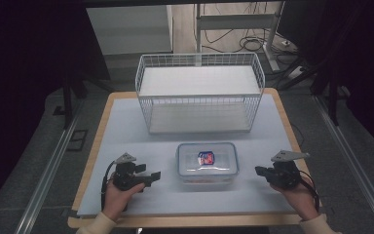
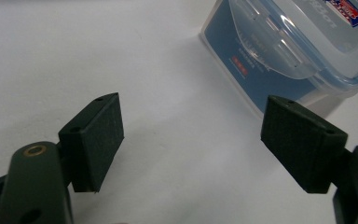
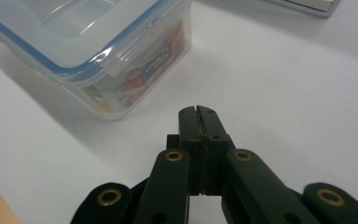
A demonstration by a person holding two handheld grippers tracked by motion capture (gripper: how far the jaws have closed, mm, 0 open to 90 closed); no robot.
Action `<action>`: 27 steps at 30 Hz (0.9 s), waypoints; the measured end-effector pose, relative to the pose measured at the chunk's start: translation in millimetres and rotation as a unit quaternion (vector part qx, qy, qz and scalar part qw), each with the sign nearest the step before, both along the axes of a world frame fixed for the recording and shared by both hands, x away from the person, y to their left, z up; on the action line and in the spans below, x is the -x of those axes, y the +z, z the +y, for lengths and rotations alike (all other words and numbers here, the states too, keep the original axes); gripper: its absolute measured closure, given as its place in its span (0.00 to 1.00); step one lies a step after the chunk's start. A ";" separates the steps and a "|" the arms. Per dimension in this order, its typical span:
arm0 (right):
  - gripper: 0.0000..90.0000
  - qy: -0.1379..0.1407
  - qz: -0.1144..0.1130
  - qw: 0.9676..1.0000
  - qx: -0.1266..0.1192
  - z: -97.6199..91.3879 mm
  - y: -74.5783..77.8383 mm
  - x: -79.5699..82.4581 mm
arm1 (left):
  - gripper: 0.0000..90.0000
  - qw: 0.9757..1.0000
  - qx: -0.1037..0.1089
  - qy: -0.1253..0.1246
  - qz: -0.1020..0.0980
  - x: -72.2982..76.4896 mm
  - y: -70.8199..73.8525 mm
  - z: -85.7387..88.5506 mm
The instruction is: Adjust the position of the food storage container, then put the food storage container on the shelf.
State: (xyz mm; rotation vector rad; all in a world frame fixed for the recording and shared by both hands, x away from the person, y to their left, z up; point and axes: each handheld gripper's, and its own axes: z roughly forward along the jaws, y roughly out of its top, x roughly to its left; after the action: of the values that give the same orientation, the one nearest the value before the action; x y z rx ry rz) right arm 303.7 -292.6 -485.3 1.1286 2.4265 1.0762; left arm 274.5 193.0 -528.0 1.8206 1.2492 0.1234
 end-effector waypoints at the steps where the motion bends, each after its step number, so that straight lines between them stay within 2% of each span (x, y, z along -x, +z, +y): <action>1: 1.00 0.001 0.000 1.000 0.000 0.1 -0.3 -0.3 | 0.23 1.000 0.000 0.000 -0.001 0.5 0.4 0.2; 4: 1.00 0.007 0.001 1.000 0.001 1.5 -0.5 -0.2 | 0.23 1.000 -0.001 0.002 -0.001 1.8 1.0 -0.1; 8: 0.93 0.008 0.004 1.000 -0.005 1.0 0.3 -1.6 | 0.23 1.000 0.002 0.000 -0.001 2.4 1.8 -0.7; 10: 0.83 0.003 0.011 1.000 -0.024 -0.9 0.6 -4.2 | 0.22 1.000 -0.003 0.001 -0.004 2.5 3.0 -1.7; 12: 0.66 -0.005 0.016 0.999 -0.031 -0.8 -0.1 -6.5 | 0.21 1.000 0.004 -0.002 -0.002 1.4 3.9 -2.0; 16: 0.48 -0.026 0.024 0.998 -0.047 0.8 -1.7 -11.2 | 0.16 1.000 0.020 -0.004 0.004 -1.6 6.0 -3.3; 17: 0.44 -0.043 0.021 0.998 -0.050 1.3 -1.6 -12.5 | 0.13 0.999 0.033 0.006 0.013 -4.6 8.5 -5.4; 18: 0.41 -0.051 0.023 0.997 -0.054 1.1 -1.2 -13.7 | 0.10 0.999 0.036 0.014 0.014 -6.5 10.3 -6.2; 21: 0.34 -0.062 0.033 0.994 -0.083 0.6 1.7 -17.9 | 0.08 0.998 0.054 0.013 0.016 -11.9 16.3 -9.3; 22: 0.34 -0.062 0.033 0.994 -0.083 0.6 1.7 -17.9 | 0.07 0.998 0.054 0.013 0.016 -11.9 16.3 -9.3; 23: 0.30 -0.054 0.038 0.992 -0.108 0.8 6.0 -19.4 | 0.07 0.998 0.060 0.006 0.017 -14.9 18.9 -14.1; 27: 0.28 -0.032 0.048 0.989 -0.136 4.1 13.1 -21.1 | 0.07 0.997 0.075 -0.011 0.032 -22.7 19.8 -27.3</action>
State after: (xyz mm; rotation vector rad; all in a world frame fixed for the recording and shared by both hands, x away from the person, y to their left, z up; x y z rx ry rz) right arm 324.7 -288.5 -472.2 1.3606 2.3474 1.3956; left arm 297.2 165.7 -508.2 1.7197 1.2478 -0.0414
